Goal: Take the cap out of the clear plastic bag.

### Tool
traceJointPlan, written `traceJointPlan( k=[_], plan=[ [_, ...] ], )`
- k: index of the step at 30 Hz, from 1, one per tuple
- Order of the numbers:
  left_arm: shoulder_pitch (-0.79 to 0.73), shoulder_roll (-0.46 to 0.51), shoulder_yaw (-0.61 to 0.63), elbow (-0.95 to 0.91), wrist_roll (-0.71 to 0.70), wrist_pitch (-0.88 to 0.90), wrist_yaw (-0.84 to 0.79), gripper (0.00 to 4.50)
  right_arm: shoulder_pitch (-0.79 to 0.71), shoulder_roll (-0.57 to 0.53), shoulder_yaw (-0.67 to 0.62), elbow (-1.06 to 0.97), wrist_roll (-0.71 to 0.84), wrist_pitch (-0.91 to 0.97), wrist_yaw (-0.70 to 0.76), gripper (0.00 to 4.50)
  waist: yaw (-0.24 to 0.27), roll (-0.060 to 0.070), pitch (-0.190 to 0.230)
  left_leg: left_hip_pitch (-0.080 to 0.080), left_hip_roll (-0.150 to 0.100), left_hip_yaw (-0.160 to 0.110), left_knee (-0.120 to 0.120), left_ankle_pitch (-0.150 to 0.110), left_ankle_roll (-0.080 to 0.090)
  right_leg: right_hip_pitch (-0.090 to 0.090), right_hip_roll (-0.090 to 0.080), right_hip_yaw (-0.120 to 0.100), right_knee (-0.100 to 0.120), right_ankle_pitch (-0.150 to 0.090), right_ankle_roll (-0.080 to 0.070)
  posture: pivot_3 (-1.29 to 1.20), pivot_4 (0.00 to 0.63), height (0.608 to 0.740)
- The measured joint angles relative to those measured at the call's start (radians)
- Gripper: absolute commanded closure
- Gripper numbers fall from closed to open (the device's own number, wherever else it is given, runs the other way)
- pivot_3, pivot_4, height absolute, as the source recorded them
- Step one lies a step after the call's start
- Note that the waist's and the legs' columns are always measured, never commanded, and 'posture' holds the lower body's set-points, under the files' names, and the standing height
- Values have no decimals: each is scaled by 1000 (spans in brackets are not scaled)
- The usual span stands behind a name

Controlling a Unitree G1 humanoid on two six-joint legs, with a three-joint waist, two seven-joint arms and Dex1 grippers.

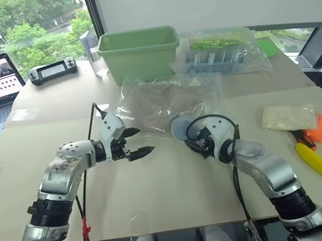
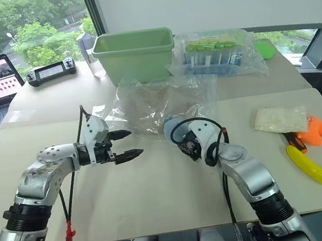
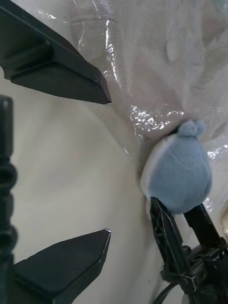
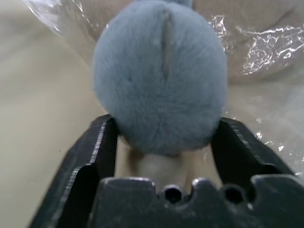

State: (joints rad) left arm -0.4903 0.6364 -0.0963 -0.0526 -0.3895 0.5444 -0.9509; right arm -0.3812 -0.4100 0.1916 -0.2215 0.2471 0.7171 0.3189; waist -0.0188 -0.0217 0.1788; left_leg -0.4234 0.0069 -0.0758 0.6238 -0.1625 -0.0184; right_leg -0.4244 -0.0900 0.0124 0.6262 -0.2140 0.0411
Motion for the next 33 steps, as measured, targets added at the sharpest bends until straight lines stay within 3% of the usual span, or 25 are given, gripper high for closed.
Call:
traceJointPlan(
  k=[6, 14, 17, 24, 29, 33],
  plan=[
    [2, -5, 0, 0, 11, -14, 1, 0, -7, 11, -8, 10, -22, -25, 21, 4062, 1, 0, 0, 0, 0, 0, 0, 0, 0, 0, 0, 0, 0, 0, 0, 0, 150, 740],
    [-2, -23, -2, -1, 12, -1, -3, 0, 5, -25, -61, -122, 54, 42, 117, 4076, 2, 0, 0, 0, 0, 0, 0, 0, 0, 0, 1, 0, 0, 0, 0, 0, 150, 740],
    [-10, -44, -4, -1, 12, 1, 0, 0, 3, -68, -155, -159, 130, 65, 167, 4076, 6, 0, 0, 0, 0, 0, 1, 0, 0, 1, 0, 0, 0, 1, 1, 0, 150, 740],
    [-13, -94, -24, -105, 1, 76, 46, 0, -52, -294, -443, 50, 132, 40, 175, 4076, 10, 0, 1, -1, -1, 1, 3, 0, 0, 2, -1, 1, -1, 1, 2, 0, 150, 740],
    [-19, -104, -23, -157, -16, 128, 76, 0, 11, -415, -465, 281, 8, -43, 161, 4076, 3, 1, 1, 0, -1, 1, 1, 0, 0, 1, 0, 2, 0, 1, 1, 0, 150, 740],
    [-35, -126, -19, -176, -46, 165, 92, 0, 13, -435, -432, 401, -53, -118, 166, 4076, -14, 1, 2, 2, -1, 3, 3, 0, 0, 2, 0, 4, 1, 2, 2, 0, 150, 740]
  ],
)
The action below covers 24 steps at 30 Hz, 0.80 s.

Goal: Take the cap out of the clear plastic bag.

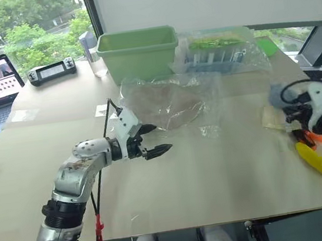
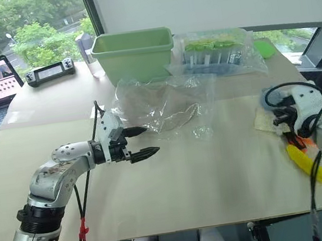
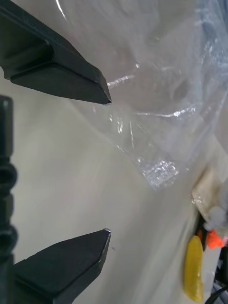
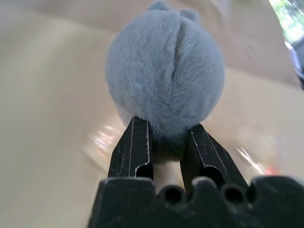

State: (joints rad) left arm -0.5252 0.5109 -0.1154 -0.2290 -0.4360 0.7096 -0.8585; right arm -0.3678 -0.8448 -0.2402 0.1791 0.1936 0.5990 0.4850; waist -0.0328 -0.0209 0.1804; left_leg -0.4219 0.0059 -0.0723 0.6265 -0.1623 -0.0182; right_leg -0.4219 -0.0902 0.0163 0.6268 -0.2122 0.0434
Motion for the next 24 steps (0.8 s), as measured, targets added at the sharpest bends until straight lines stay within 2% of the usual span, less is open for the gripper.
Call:
traceJointPlan(
  k=[5, 11, 13, 14, 15, 21, 23, 24],
  plan=[
    [-39, -8, 1, -24, -19, 40, 30, 0, -23, -26, 41, 123, -93, -102, -33, 4076, 6, 0, 0, 0, -1, 0, 3, 0, 0, 2, -1, 0, 0, 0, -1, 0, 150, 740],
    [-64, -7, 12, -99, -60, 136, 83, 0, -60, -38, 25, 213, -116, -111, -71, 4076, 19, 0, 0, -2, -2, 0, 3, 0, 0, 2, -2, 1, -2, 2, 3, 0, 150, 740],
    [-80, -8, 14, -142, -80, 174, 105, 0, -74, -38, 25, 233, -113, -111, -69, 3081, 19, -1, 0, -2, -2, 0, 3, 0, 0, 2, -2, 1, -2, 2, 3, 0, 150, 740],
    [-91, -12, 15, -160, -86, 194, 116, 0, -85, -37, 25, 245, -110, -111, -64, 2971, 18, -1, 0, -2, -2, 0, 3, 0, 0, 2, -2, 1, -2, 2, 3, 0, 150, 740],
    [-102, -15, 15, -176, -96, 212, 130, 0, -95, -33, 25, 252, -107, -111, -56, 2674, 18, -1, 0, -1, -2, 0, 3, 0, 0, 2, -2, 1, -2, 2, 3, 0, 150, 740],
    [-112, -30, 9, -166, -108, 216, 147, 0, -108, 1, 28, 253, -91, -91, -24, 597, 14, -1, 0, 0, -2, 0, 3, 0, 0, 2, -1, 1, -1, 2, 3, 0, 150, 740],
    [-110, -23, 0, -136, -89, 186, 142, 0, -108, 14, 31, 249, -91, -81, -21, 85, 13, -1, 0, 0, -2, 0, 3, 0, 0, 2, -1, 2, -1, 2, 2, 0, 150, 740],
    [-109, -20, -4, -127, -78, 173, 139, 0, -108, 18, 32, 247, -91, -76, -21, 85, 13, -1, 0, 0, -2, 0, 3, 0, 0, 2, -1, 2, -1, 2, 3, 0, 150, 740]
  ],
)
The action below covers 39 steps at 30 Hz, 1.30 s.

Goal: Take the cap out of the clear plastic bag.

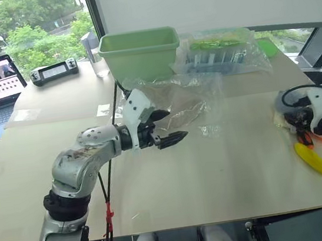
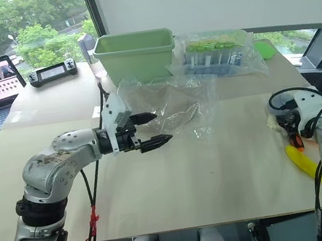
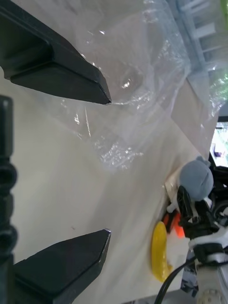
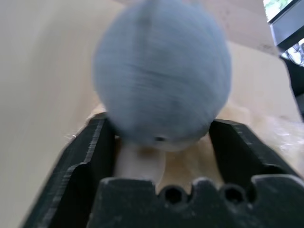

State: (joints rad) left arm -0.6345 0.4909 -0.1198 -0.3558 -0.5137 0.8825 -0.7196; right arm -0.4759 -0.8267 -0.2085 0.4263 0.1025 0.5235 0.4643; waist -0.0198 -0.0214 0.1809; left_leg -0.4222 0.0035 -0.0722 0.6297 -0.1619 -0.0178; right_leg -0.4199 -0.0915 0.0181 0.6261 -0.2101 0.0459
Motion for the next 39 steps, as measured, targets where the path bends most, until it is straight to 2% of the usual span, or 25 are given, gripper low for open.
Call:
traceJointPlan(
  k=[16, 22, 29, 33, 39],
  plan=[
    [52, 16, -15, 106, 69, -183, -59, 0, -22, 16, 26, -85, -8, 16, 18, 85, 1, 0, 0, 0, 0, 0, 0, 0, 0, -1, 0, 0, 0, 0, 0, 0, 150, 740],
    [52, 28, -15, 110, 74, -184, -76, 0, -10, 15, 23, -264, 42, 119, 74, 85, -1, 0, 0, 0, 0, 0, -1, 0, 0, -1, 0, 0, 0, 0, 0, 0, 150, 740],
    [47, 33, -14, 84, 70, -144, -70, 0, 19, -44, 15, -624, 239, 352, 235, 85, 3, 0, 0, -1, 0, 0, 0, 0, 0, -1, 0, 0, 0, 0, 0, 0, 150, 740],
    [37, 35, -14, 72, 61, -135, -75, 0, 31, -6, 16, -757, 352, 453, 262, 85, 4, 0, 0, -1, 1, 0, 0, 0, 0, -1, 0, 0, 0, 0, 0, 0, 150, 740],
    [39, 64, -7, 67, 59, -135, -77, 0, 72, 52, 62, -868, 405, 513, 232, 85, 4, 0, 0, -1, 1, 0, 0, 0, 0, -2, 0, 0, 0, 0, 0, 0, 150, 740]
  ],
)
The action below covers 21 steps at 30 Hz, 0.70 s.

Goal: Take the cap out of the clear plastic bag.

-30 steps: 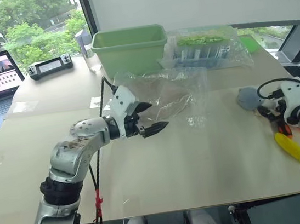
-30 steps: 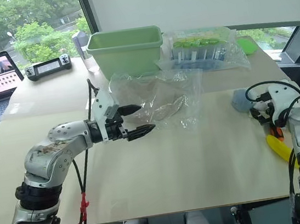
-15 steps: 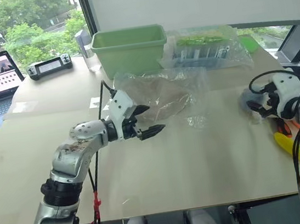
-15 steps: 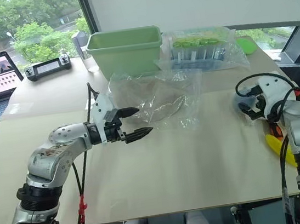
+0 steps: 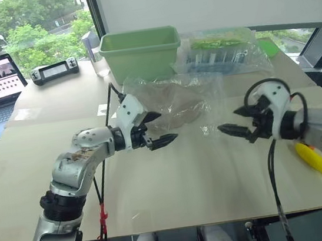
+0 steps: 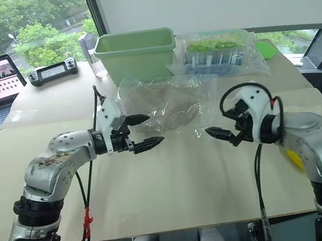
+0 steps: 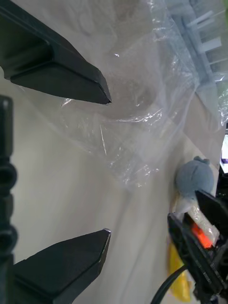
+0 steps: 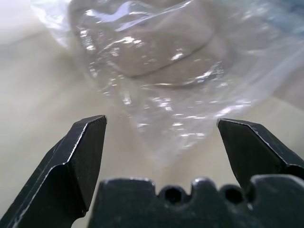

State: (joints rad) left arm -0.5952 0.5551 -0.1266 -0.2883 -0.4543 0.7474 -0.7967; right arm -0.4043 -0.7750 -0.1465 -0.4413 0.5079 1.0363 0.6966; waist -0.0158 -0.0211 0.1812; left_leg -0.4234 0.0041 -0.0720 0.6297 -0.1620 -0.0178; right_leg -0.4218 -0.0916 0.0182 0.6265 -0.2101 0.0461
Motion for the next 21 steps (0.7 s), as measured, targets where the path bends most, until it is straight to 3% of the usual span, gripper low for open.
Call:
traceJointPlan(
  k=[4, 8, 13, 21],
  plan=[
    [91, 28, 88, -1, -1, -9, 29, 0, 21, 28, -47, -81, 76, -1, 6, 85, -5, 0, 0, 1, 1, 0, -2, 0, 0, 0, 1, 0, 0, -1, -1, 0, 150, 740],
    [210, 52, 123, 41, 98, -152, 71, 0, 58, 29, -60, -119, 107, -4, 16, 85, 2, 0, 0, 1, 2, 0, -1, 0, 0, 0, 1, -1, 0, -1, -2, 0, 150, 740],
    [268, 85, 54, 158, 297, -421, 99, 0, 58, 49, -51, -113, 105, -25, -8, 85, 10, 0, 0, 0, 2, 0, 2, 0, 0, 0, 1, -1, 0, -2, -8, 0, 150, 740],
    [113, 124, -126, 476, 654, -941, 150, 0, 72, 47, -42, -124, 106, -30, -33, 85, 19, 0, 0, -1, 2, 2, 1, 0, 0, -1, 1, -1, -1, -1, -7, 0, 150, 740]
  ],
)
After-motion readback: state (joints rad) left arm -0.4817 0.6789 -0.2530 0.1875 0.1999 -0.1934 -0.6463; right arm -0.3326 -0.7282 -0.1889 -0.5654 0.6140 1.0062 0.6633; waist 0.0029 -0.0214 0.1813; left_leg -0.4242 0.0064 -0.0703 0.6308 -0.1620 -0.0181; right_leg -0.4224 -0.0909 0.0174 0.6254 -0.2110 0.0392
